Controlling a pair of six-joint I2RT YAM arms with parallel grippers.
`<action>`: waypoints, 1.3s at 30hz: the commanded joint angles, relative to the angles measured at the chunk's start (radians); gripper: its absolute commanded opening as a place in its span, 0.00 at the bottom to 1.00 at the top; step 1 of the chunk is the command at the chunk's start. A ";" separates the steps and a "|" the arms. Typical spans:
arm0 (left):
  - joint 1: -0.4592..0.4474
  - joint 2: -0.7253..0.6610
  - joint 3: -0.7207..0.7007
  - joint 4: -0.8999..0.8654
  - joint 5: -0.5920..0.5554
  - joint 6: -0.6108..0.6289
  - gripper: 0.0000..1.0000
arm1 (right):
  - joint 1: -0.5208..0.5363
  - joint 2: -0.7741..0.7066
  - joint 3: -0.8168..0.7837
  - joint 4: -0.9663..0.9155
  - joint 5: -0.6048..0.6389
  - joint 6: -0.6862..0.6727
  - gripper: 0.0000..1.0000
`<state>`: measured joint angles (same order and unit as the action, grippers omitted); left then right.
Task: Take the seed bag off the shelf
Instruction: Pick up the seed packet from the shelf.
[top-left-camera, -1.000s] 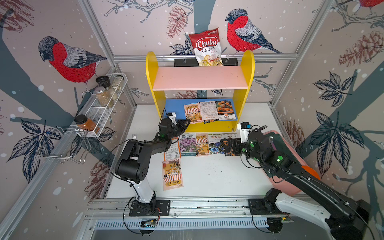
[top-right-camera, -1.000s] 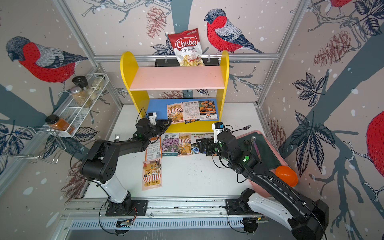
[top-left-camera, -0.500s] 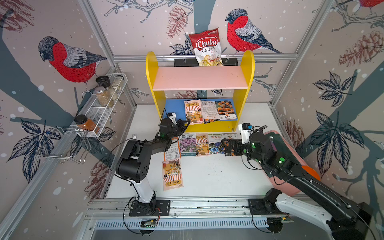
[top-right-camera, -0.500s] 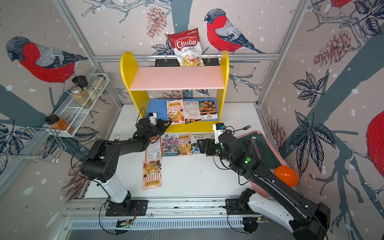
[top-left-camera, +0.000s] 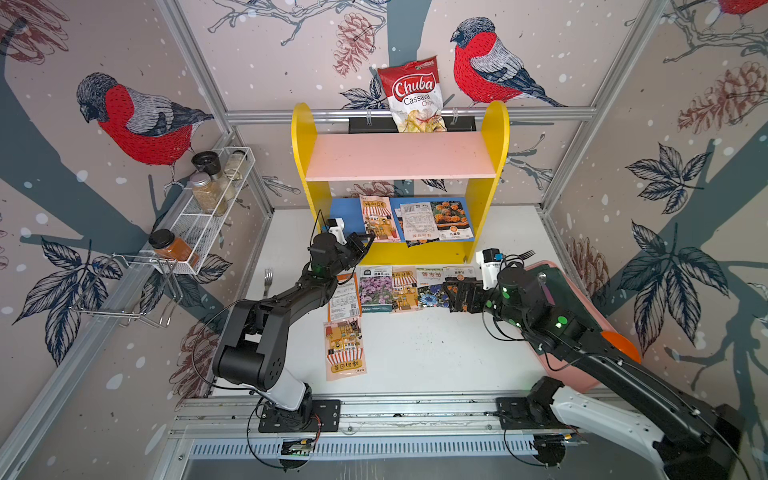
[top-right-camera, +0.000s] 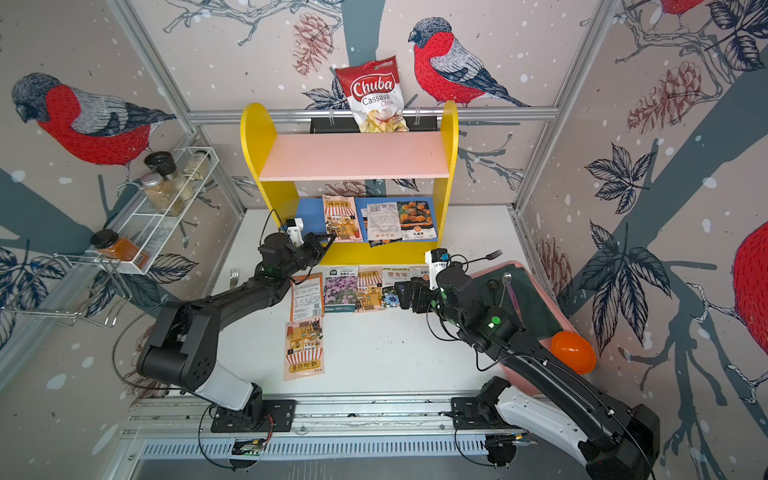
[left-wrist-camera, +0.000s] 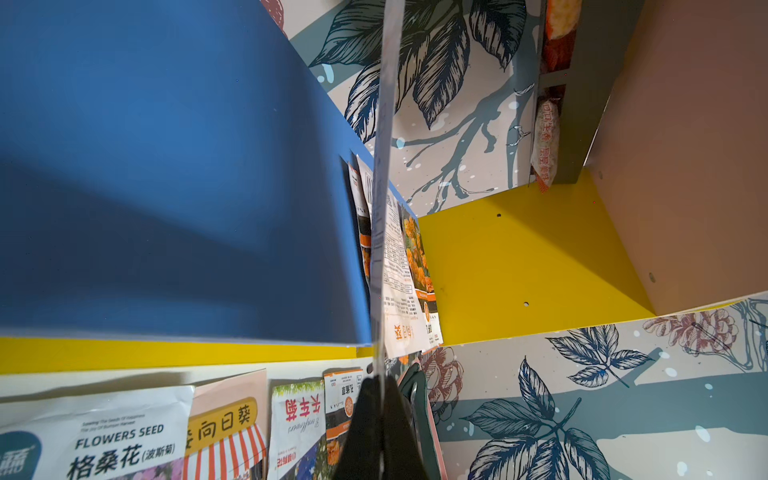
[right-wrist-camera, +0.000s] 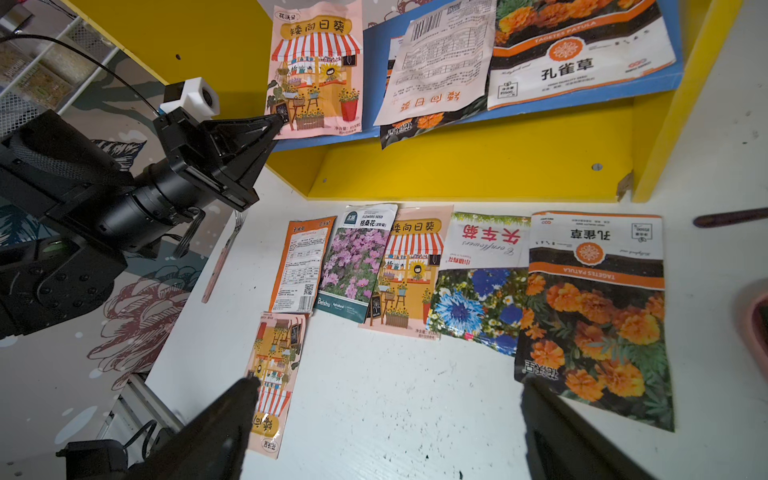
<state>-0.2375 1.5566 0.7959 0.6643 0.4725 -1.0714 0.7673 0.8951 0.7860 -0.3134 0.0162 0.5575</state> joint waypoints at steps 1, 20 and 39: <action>0.001 -0.038 -0.014 -0.030 0.045 0.042 0.00 | 0.000 -0.004 -0.008 0.079 -0.039 0.009 1.00; -0.017 -0.577 -0.227 -0.342 0.383 0.144 0.00 | -0.188 0.021 -0.138 0.503 -0.578 0.185 0.88; -0.052 -0.772 -0.281 -0.379 0.523 0.064 0.00 | -0.149 0.232 -0.060 0.713 -0.725 0.263 0.61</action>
<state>-0.2852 0.7963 0.5156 0.2314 0.9710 -0.9730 0.6144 1.1168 0.7162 0.3431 -0.6880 0.8124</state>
